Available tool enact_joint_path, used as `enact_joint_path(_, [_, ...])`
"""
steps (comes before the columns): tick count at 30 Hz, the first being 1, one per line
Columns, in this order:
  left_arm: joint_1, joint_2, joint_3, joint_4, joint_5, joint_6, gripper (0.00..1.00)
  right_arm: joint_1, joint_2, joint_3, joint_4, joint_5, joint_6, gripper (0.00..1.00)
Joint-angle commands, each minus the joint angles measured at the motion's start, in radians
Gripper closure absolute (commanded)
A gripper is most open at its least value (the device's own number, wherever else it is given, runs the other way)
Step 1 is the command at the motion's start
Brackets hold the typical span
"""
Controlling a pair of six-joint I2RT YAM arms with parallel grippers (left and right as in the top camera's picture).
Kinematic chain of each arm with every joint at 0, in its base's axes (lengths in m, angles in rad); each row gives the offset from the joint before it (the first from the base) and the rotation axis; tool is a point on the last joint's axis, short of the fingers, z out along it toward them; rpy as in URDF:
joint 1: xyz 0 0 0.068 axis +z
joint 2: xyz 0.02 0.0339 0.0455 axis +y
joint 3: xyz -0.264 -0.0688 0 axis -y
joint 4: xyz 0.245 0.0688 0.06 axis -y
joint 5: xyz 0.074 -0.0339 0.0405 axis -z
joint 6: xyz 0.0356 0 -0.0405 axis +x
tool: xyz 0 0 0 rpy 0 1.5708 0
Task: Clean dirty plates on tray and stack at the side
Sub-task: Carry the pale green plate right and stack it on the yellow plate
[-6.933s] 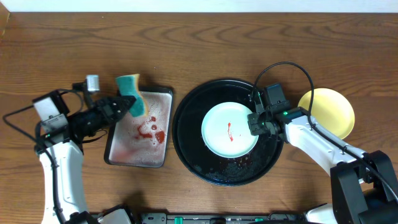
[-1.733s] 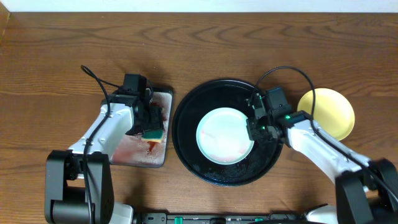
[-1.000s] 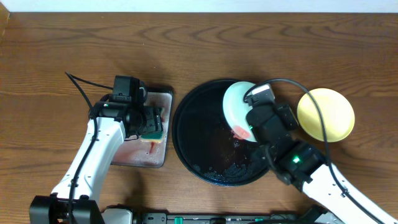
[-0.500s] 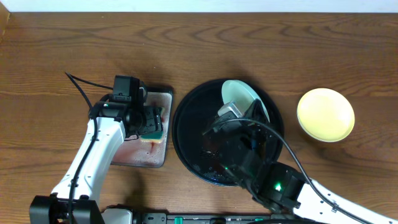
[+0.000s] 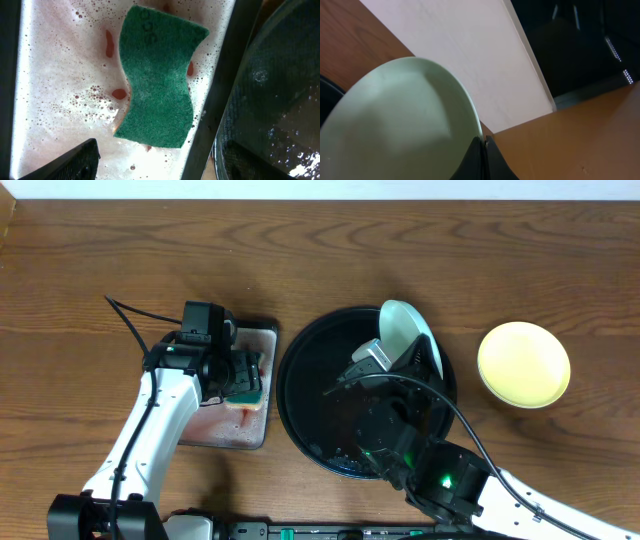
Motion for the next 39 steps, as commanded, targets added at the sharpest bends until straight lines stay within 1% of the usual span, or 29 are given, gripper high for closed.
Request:
enact_joint_path(1, [0.003,0.008,-0.004,0.000,-0.009,0.002,0.20,-0.023,-0.011,0.000,0.004,0.028,-0.001,0.99])
enact_joint_path(9, [0.003,0.008,-0.004,0.001,-0.009,0.002,0.20,-0.071,-0.011,0.000,0.003,0.029,0.009,0.99])
enact_joint_path(12, [0.003,0.008,-0.004,0.001,-0.009,0.002,0.20,-0.105,-0.011,0.000,0.003,0.027,0.038,0.99])
enact_joint_path(15, [0.003,0.008,-0.004,-0.001,-0.009,0.002,0.20,-0.205,-0.011,0.000,-0.021,0.007,0.118,0.99])
enact_joint_path(17, [0.003,0.008,-0.004,-0.002,-0.009,0.002,0.20,-0.271,-0.011,0.000,-0.051,-0.044,0.174,0.99])
enact_joint_path(21, [0.003,0.008,-0.004,-0.003,-0.009,0.002,0.20,-0.403,-0.011,0.000,-0.158,-0.178,0.319,0.99])
enact_joint_path(25, [0.003,0.008,-0.004,-0.003,-0.009,0.002,0.20,-0.570,0.002,0.000,-0.242,-0.304,0.503,0.99])
enact_joint_path(26, [0.003,0.008,-0.004,-0.003,-0.009,0.002,0.20,-0.615,0.007,0.000,-0.262,-0.366,0.544,0.99])
enact_joint_path(31, [0.003,0.008,-0.004,-0.003,-0.009,0.002,0.20,-0.749,0.011,0.000,-0.351,-0.730,0.636,0.99])
enact_joint_path(37, [0.003,0.008,-0.004,-0.006,-0.009,0.002,0.20,-0.862,0.034,0.000,-0.420,-0.973,0.721,0.82])
enact_joint_path(39, [0.003,0.008,-0.004,-0.007,-0.009,0.002,0.20,-0.896,0.036,0.000,-0.477,-1.037,0.787,0.79])
